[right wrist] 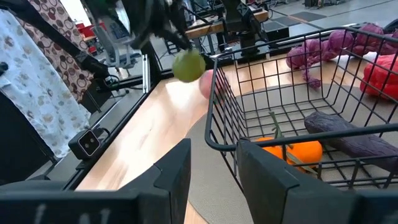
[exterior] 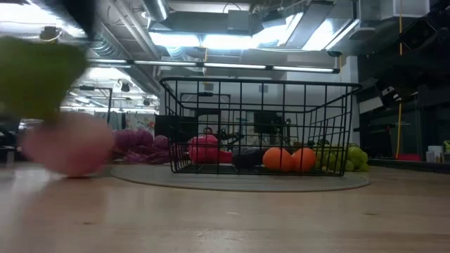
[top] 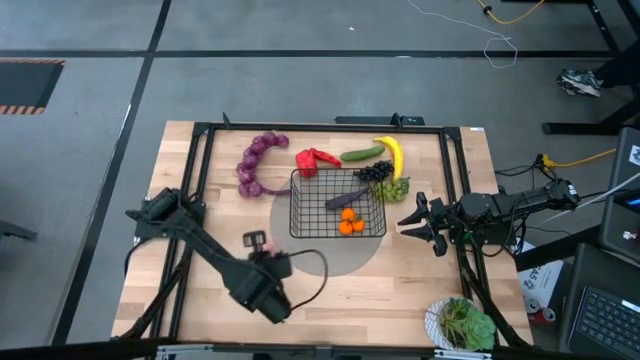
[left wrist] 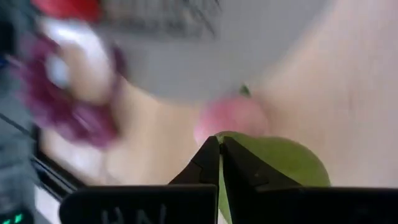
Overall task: Build produce basket
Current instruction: Put the pear into the wire basket, then put the apricot into the wire basket
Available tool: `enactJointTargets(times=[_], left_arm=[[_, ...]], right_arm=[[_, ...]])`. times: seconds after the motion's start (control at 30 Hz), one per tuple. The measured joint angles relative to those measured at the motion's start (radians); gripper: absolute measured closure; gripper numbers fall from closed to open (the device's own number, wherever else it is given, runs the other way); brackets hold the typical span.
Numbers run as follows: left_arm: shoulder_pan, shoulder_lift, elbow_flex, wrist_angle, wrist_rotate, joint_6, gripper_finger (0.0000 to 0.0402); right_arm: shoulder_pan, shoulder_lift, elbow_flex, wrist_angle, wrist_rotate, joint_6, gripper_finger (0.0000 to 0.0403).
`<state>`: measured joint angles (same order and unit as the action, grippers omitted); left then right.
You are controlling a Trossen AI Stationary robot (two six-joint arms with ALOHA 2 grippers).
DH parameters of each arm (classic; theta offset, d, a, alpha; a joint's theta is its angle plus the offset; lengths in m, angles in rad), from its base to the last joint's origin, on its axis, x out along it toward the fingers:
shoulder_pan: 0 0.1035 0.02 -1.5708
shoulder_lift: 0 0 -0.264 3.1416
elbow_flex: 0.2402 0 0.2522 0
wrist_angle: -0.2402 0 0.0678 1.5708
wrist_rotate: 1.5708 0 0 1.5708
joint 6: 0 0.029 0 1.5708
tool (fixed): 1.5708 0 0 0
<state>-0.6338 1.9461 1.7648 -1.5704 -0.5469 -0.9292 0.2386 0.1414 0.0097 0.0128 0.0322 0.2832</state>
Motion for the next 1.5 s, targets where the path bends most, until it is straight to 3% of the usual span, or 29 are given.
enactJointTargets(times=[0.2,0.4,0.57,0.73,1.0,1.1,1.3,1.5], left_arm=[[0.055,0.0,0.174,0.0,-0.322,0.103,0.0401],[0.125,0.0,0.268,0.01,-0.641,0.128,0.0401],[0.211,0.0,0.279,0.016,-0.755,0.128,0.0401],[0.327,0.001,0.279,0.085,-0.714,0.128,0.0401],[0.498,0.001,0.279,0.273,-0.535,0.128,0.039],[0.546,0.001,0.279,0.298,-0.415,0.127,0.0383],[0.589,0.001,0.277,0.328,-0.22,0.122,0.038],[0.571,0.002,0.258,0.362,-0.187,0.129,0.0375]], right_arm=[[0.0,0.001,0.0,0.0,0.0,0.0,0.0272],[0.0,0.001,0.0,0.0,0.0,0.0,0.0272],[0.0,0.001,0.0,0.0,0.0,0.0,0.0272],[0.0,0.001,0.0,0.0,0.0,-0.003,0.0272],[0.0,0.001,0.0,0.0,-0.001,-0.002,0.0272],[0.0,0.001,0.0,0.0,-0.001,-0.001,0.0272],[0.0,0.001,0.0,0.0,-0.001,-0.003,0.0272],[0.0,0.001,0.0,0.0,-0.001,-0.003,0.0272]])
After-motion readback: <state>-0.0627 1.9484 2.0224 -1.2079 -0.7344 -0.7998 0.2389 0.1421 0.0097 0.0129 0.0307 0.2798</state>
